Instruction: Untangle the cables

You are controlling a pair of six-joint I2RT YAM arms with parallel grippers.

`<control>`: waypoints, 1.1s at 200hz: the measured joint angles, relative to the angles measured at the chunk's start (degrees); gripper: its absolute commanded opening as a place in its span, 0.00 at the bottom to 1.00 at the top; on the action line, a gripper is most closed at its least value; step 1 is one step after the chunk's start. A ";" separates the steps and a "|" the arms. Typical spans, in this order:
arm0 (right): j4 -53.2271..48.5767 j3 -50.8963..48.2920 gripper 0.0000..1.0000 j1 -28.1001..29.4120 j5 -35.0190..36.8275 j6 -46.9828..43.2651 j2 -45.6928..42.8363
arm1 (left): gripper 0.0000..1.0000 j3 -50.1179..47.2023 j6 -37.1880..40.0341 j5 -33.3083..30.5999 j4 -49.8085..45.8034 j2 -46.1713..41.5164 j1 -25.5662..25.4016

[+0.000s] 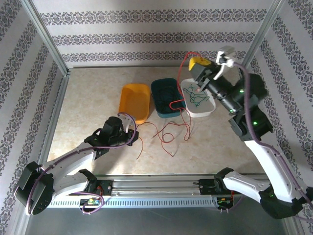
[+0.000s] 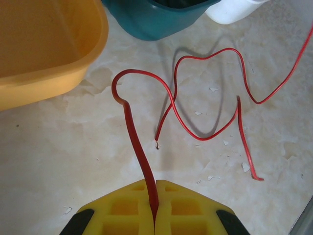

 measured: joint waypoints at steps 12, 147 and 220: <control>-0.42 -3.67 0.00 1.22 2.75 -0.46 0.15 | 0.00 0.02 -0.02 0.04 0.00 -0.20 0.00; -4.31 -20.41 0.00 -2.58 15.43 3.45 -5.35 | 0.00 44.83 14.14 -2.78 -1.95 0.07 0.09; -7.78 -20.90 0.00 -2.58 11.58 3.65 -7.32 | 0.00 41.00 20.15 -10.75 -1.51 14.12 7.19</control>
